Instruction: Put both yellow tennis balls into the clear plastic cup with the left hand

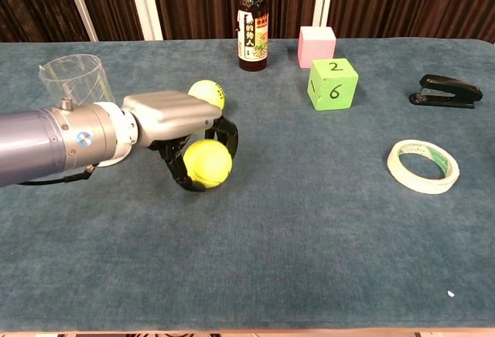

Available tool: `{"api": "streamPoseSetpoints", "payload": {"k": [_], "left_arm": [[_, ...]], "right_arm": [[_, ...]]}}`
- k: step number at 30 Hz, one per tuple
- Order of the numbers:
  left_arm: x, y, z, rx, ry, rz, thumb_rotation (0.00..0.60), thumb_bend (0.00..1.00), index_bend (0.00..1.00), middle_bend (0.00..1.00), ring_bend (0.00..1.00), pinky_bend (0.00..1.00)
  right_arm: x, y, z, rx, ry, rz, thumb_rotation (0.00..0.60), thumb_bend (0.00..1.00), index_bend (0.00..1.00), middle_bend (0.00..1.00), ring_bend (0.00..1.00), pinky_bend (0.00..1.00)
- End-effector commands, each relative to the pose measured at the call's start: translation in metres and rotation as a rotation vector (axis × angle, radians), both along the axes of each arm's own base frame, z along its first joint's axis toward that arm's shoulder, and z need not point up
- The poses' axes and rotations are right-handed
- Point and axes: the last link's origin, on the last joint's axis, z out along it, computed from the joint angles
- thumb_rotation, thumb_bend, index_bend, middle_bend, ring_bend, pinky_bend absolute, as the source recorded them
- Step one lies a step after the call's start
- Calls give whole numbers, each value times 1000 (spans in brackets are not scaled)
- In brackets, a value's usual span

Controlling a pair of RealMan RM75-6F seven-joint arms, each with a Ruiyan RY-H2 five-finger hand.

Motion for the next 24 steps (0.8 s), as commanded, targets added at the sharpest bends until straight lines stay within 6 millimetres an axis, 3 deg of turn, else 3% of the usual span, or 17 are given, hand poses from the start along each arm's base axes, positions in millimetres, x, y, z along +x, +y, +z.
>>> {"api": "streamPoseSetpoints", "payload": {"k": [1,5,14,17,24], "left_arm": [[13,2,16,34,-59,-26,600,322,381,463,329,524],[29,4,45,87,-110,-72,600,317,381,464,329,519],[45,12,122,226,-231,-87,600,314,403,471,329,518],[37,14,147,279,-223,-90,600,312,398,471,329,520],[-5,17,196,365,-140,-17,600,305,389,467,329,522]], "right_arm": [[0,0,0,-1,-1,0,600,346,113,29,59,11],[0,0,-1,0,-1,-4,600,346,113,29,58,11],[0,0,-4,7,3,-12,600,346,113,29,58,11],[0,-1,-6,12,7,-14,600,347,113,30,58,11],[0,-2,-9,15,13,-19,600,346,113,30,58,11]]}}
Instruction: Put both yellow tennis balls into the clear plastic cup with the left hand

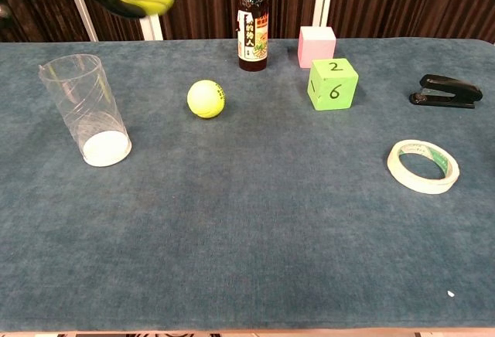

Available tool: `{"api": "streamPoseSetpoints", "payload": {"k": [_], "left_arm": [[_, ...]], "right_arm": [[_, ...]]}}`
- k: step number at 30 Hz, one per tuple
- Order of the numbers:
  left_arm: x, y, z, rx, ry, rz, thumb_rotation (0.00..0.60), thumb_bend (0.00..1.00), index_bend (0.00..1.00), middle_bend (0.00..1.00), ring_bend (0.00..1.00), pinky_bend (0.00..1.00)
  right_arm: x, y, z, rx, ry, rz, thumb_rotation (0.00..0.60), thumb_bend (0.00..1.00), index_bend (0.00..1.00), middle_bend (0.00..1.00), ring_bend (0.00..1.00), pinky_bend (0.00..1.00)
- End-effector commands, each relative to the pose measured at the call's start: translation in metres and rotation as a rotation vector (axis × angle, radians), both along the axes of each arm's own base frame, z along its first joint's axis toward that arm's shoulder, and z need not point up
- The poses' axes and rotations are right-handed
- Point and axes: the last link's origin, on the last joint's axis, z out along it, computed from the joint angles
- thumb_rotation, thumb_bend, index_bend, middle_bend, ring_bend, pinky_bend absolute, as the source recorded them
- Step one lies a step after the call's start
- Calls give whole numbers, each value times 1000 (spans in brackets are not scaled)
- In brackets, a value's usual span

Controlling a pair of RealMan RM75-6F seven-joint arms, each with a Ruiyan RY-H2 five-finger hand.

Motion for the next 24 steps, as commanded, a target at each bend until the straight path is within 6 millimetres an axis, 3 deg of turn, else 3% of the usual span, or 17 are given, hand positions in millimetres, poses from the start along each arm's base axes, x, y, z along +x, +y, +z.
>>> {"api": "streamPoseSetpoints", "payload": {"k": [1,8,15,24], "left_arm": [[-24,-2,28,30,-6,63,600,305,388,466,329,522],[-57,0,46,35,16,124,600,279,383,465,329,528],[-84,3,41,-2,25,176,600,269,381,464,329,531],[-97,3,29,-31,71,173,600,234,375,459,323,530]], "right_arm": [[0,0,-1,3,1,0,600,346,113,30,58,11],[1,0,-1,-4,1,0,600,347,113,30,58,11],[-1,-1,-1,-5,-4,-9,600,346,113,30,58,11],[1,-1,1,-19,-10,-5,600,346,113,29,58,11]]}}
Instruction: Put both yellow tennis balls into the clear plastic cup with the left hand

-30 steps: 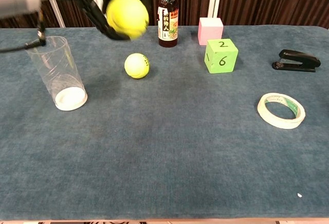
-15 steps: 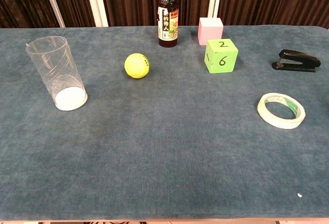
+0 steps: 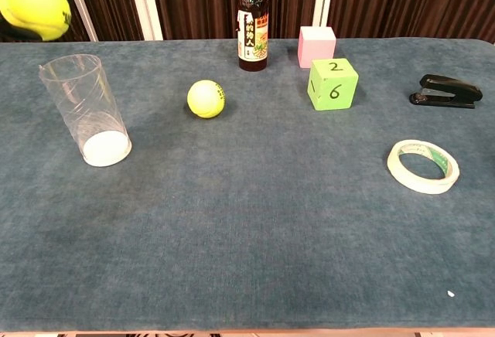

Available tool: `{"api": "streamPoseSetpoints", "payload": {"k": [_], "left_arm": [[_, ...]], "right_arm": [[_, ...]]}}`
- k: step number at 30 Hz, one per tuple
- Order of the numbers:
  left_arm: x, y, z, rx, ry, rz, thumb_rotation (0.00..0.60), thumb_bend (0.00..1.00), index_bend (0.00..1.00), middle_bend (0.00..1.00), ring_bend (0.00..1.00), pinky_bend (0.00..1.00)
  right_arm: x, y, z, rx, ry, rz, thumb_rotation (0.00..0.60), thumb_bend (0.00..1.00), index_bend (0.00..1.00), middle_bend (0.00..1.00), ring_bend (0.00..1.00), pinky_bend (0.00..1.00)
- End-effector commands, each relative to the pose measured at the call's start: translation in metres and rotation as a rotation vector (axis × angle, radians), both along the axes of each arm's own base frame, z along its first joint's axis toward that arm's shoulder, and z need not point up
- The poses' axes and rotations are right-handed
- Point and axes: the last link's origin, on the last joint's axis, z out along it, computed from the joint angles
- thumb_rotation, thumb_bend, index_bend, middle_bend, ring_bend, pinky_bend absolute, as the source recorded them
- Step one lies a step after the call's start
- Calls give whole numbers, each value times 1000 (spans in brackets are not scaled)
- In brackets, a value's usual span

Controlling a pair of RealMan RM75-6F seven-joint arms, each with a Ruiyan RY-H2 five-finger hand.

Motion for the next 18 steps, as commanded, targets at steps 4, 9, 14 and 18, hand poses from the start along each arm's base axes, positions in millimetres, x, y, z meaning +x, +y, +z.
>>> {"api": "streamPoseSetpoints", "payload": {"k": [4,9,14,18], "left_arm": [[-5,3,-6,-15,10,17,600,217,370,450,314,529],[1,3,-12,-31,10,3,600,155,355,410,288,515],[2,1,-15,-61,36,26,600,64,299,305,238,486],[4,2,-14,-76,21,48,600,45,296,304,236,486]], "right_arm": [[-1,-1,-1,3,-3,-6,600,346,113,30,59,11],[0,-1,-2,5,-4,-1,600,346,113,30,58,11],[0,-1,0,-4,-10,-4,600,347,113,30,58,11],[0,-1,2,-11,-12,-4,600,346,113,30,58,11]]}}
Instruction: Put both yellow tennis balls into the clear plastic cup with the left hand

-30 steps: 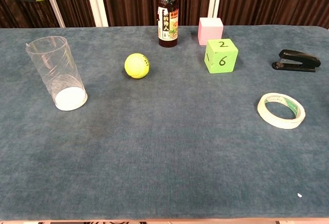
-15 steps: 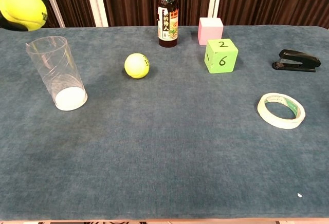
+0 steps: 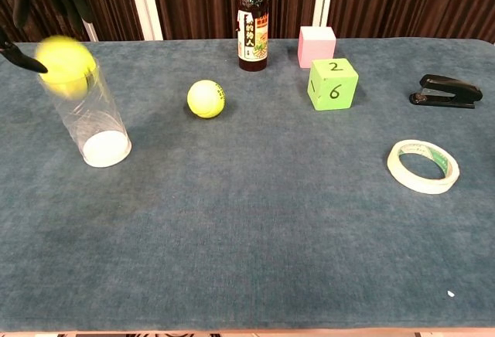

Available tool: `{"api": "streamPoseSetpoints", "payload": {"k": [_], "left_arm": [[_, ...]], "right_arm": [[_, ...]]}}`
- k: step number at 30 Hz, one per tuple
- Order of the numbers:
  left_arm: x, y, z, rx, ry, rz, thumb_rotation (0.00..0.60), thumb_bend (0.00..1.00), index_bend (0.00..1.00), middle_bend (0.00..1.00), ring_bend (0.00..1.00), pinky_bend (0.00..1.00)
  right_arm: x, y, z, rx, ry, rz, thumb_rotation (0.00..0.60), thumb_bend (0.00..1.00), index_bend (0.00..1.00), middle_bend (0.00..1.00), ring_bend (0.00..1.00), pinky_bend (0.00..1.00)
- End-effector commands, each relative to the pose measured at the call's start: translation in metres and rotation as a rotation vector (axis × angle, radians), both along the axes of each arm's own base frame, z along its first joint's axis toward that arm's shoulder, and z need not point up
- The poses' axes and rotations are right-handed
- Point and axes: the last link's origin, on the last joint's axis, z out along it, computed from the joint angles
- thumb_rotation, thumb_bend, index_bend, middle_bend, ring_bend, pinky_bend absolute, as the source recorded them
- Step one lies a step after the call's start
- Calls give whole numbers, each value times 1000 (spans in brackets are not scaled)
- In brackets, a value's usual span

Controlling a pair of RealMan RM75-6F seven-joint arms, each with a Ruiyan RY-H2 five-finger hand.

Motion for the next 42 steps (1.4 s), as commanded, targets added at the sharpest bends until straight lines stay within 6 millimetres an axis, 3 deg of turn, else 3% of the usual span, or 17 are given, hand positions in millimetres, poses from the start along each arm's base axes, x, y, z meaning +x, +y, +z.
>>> {"api": "streamPoseSetpoints", "payload": {"k": [1,6,11,15,22,30,42], "left_arm": [[2,1,2,-4,-6,7,600,45,296,305,236,486],[3,2,4,9,-11,3,600,36,289,287,230,483],[12,9,7,68,-61,-18,600,22,246,212,151,396],[31,17,5,71,-76,-43,600,22,223,169,113,328],[74,36,-5,62,-53,-64,600,19,198,158,107,315],[94,60,-54,31,25,8,600,0,190,117,82,309],[85,88,-133,22,42,103,600,0,189,103,73,308]], "right_arm": [[0,0,1,-5,-1,0,600,346,113,30,59,11],[0,0,1,-10,-1,1,600,346,113,30,59,11],[1,-1,0,-11,2,1,600,346,113,29,58,11],[1,-1,-1,-12,5,-3,600,346,113,30,58,11],[0,-1,-3,-8,11,-10,600,347,113,30,58,11],[-6,-4,-2,-12,22,-37,600,346,113,30,59,11],[-15,-8,-2,-22,25,-71,600,347,113,30,58,11]]}}
